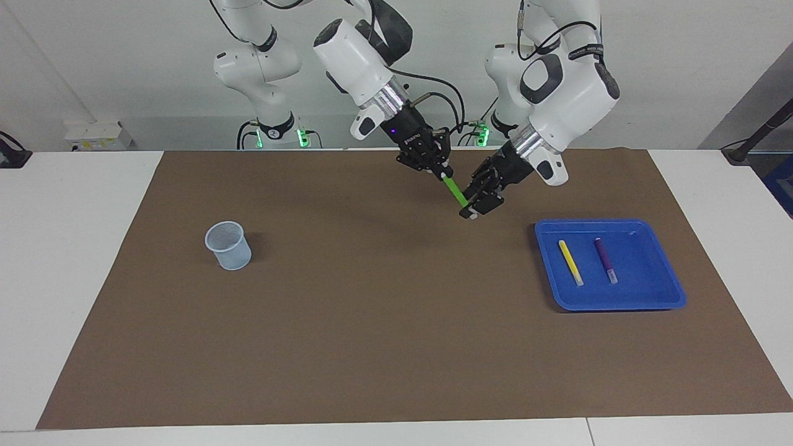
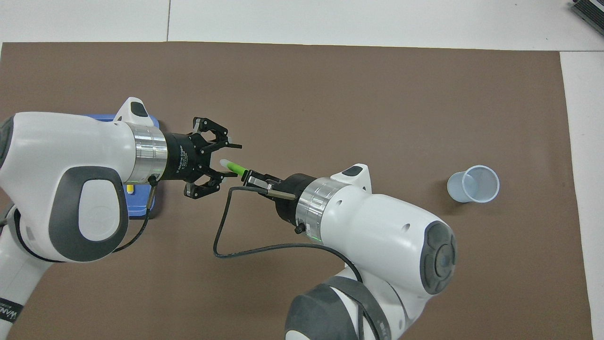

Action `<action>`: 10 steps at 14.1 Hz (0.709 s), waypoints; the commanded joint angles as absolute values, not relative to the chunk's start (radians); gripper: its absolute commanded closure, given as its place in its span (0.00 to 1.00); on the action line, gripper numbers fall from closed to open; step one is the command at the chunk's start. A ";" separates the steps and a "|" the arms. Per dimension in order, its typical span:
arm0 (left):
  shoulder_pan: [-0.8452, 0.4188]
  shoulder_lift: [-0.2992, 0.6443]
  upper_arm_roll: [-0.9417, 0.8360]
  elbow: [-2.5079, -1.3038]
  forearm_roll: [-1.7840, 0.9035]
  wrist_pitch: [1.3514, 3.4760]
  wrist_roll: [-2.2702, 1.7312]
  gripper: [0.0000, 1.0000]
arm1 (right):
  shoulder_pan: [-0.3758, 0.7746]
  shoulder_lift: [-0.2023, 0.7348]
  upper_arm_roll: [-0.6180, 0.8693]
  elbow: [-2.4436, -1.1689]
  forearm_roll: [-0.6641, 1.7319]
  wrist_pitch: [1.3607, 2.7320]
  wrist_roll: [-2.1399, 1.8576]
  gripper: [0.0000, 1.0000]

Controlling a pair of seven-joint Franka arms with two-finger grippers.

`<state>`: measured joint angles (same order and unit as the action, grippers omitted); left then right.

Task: Right arm passes pens to left for tray arrangement
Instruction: 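Grasp the green pen with the left gripper while the right gripper holds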

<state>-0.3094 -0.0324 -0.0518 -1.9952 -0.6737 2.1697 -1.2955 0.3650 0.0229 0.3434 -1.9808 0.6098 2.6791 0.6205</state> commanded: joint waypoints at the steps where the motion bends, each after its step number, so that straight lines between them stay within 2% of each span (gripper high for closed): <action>1: -0.327 -0.068 -0.038 -2.033 -0.689 2.180 -1.301 0.86 | 0.371 0.031 0.342 -1.980 0.641 2.704 0.626 1.00; 3: -0.328 -0.067 -0.038 -2.031 -0.689 2.178 -1.302 0.98 | 0.371 0.031 0.342 -1.979 0.641 2.706 0.626 1.00; 4: -0.328 -0.069 -0.038 -2.033 -0.689 2.177 -1.304 1.00 | 0.371 0.031 0.342 -1.979 0.641 2.704 0.626 1.00; 10: -0.318 -0.075 -0.038 -2.028 -0.689 2.108 -1.293 1.00 | 0.368 0.035 0.342 -1.973 0.643 2.701 0.629 1.00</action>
